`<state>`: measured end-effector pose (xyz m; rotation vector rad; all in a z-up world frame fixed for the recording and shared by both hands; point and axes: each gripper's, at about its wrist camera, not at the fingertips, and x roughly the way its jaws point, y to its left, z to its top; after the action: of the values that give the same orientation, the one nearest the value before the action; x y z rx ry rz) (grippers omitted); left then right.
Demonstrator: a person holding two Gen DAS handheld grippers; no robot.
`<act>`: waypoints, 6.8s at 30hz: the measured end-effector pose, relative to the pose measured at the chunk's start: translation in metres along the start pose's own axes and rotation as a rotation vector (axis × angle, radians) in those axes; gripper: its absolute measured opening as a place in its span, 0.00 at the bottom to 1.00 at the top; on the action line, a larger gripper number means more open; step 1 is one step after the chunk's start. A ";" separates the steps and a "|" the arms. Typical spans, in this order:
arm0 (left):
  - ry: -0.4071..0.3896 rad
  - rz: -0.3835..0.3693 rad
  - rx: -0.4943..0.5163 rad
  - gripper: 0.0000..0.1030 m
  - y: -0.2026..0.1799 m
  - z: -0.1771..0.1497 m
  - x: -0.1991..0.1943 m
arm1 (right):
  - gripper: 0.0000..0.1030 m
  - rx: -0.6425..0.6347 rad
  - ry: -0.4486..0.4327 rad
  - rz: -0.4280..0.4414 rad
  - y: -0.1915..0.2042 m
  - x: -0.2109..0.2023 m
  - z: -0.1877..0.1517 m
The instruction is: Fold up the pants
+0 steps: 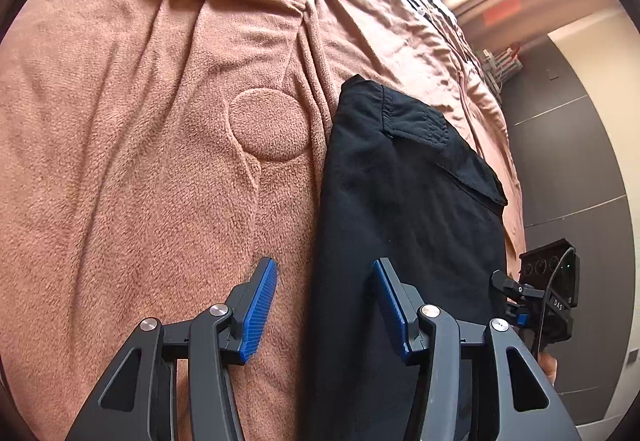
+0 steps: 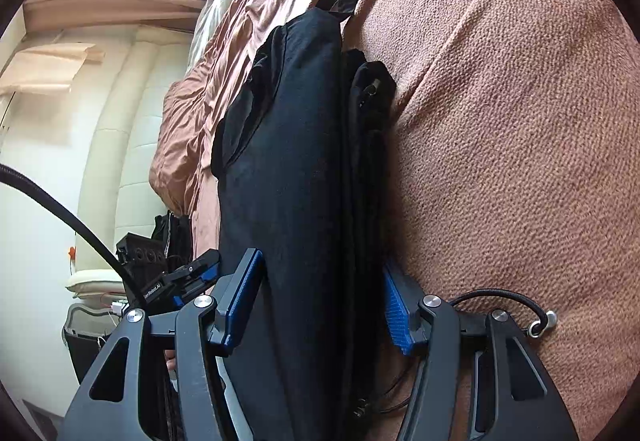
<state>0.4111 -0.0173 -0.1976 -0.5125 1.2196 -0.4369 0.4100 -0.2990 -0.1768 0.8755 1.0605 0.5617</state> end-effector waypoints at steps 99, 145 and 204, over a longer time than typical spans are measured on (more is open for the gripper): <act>-0.804 0.105 0.159 0.08 0.040 -0.135 -0.583 | 0.23 -0.780 -0.164 0.231 0.400 0.076 -0.193; -0.805 0.477 -0.177 0.08 0.341 0.084 -0.600 | 0.23 -0.821 0.198 0.296 0.545 0.510 -0.078; -0.562 0.489 -0.299 0.37 0.369 0.050 -0.477 | 0.29 -1.197 0.173 0.083 0.575 0.568 -0.062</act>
<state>0.3374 0.5608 -0.0363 -0.5229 0.8205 0.3005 0.5867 0.4713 0.0014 -0.1917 0.6422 1.1732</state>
